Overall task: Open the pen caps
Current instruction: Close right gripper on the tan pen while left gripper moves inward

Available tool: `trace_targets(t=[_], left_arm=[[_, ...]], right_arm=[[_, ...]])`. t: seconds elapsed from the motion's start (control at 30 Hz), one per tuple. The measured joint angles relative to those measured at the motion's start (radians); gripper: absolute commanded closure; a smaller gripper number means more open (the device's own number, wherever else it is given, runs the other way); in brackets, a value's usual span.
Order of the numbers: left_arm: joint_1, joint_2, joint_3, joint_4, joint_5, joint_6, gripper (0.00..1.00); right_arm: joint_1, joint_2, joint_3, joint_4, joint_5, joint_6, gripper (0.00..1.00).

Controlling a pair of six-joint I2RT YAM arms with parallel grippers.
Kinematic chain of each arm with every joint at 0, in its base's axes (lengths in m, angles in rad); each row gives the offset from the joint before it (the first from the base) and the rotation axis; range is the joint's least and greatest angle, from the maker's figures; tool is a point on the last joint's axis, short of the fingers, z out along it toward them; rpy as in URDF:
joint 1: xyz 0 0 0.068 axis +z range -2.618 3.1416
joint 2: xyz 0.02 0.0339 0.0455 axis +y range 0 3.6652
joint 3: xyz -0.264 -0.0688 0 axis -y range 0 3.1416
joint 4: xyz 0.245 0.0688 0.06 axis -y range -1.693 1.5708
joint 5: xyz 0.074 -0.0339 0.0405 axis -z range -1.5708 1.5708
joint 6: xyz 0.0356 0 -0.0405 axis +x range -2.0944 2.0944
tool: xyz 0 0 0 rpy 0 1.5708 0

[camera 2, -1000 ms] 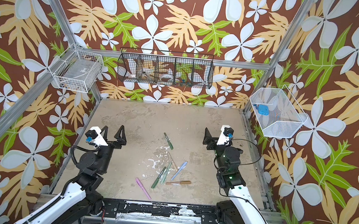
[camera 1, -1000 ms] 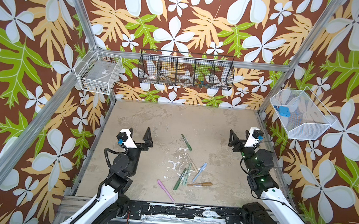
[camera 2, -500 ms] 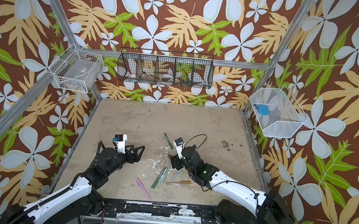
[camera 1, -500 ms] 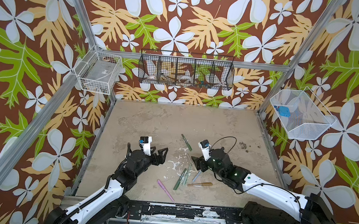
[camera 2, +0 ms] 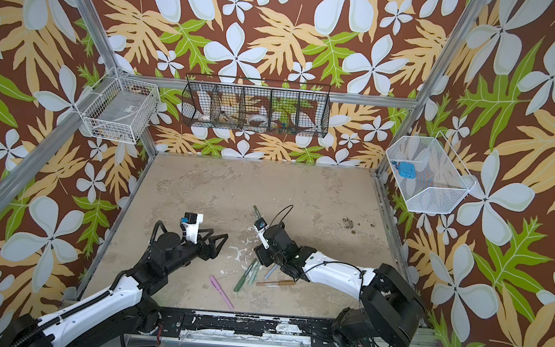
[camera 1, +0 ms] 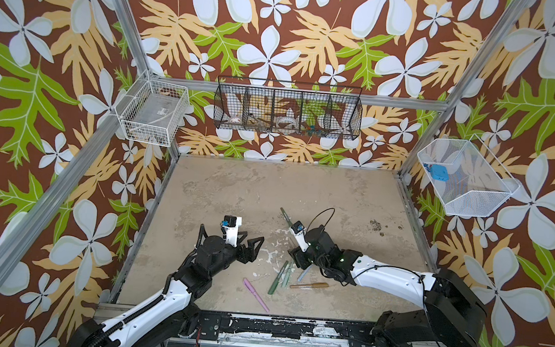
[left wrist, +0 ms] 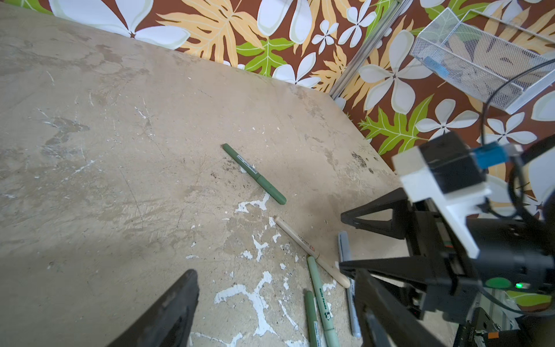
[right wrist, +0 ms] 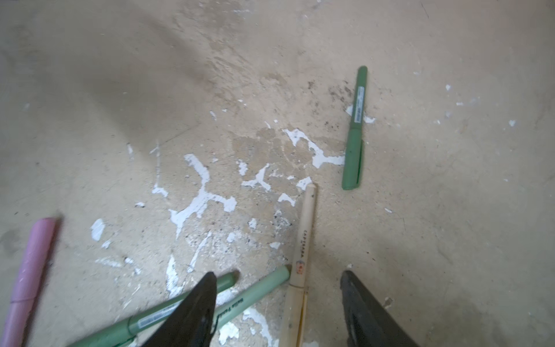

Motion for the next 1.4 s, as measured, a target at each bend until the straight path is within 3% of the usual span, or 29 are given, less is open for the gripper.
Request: trace_targets(t=[0.23, 0.33, 0.43, 0.87, 1.03, 1.4], left_arm=[[-0.045, 0.069, 0.029, -0.008, 0.017, 0.019, 0.2], [-0.059, 0.094, 0.04, -0.01, 0.017, 0.023, 0.21], [-0.071, 0.121, 0.055, -0.011, 0.016, 0.026, 0.21], [-0.085, 0.129, 0.069, -0.015, 0.011, 0.034, 0.21], [-0.085, 0.127, 0.069, -0.015, 0.009, 0.034, 0.21], [-0.085, 0.134, 0.069, -0.015, 0.009, 0.034, 0.21]], right_arm=[[0.009, -0.094, -0.062, 0.02, -0.019, -0.05, 0.4], [0.01, -0.044, -0.037, 0.002, 0.023, -0.043, 0.43], [0.01, 0.039, 0.007, -0.031, 0.05, -0.031, 0.54], [0.01, 0.213, 0.093, -0.086, 0.129, 0.019, 0.53], [0.003, 0.274, 0.134, -0.091, 0.156, 0.022, 0.58], [-0.037, 0.343, 0.184, -0.092, 0.115, 0.018, 0.65]])
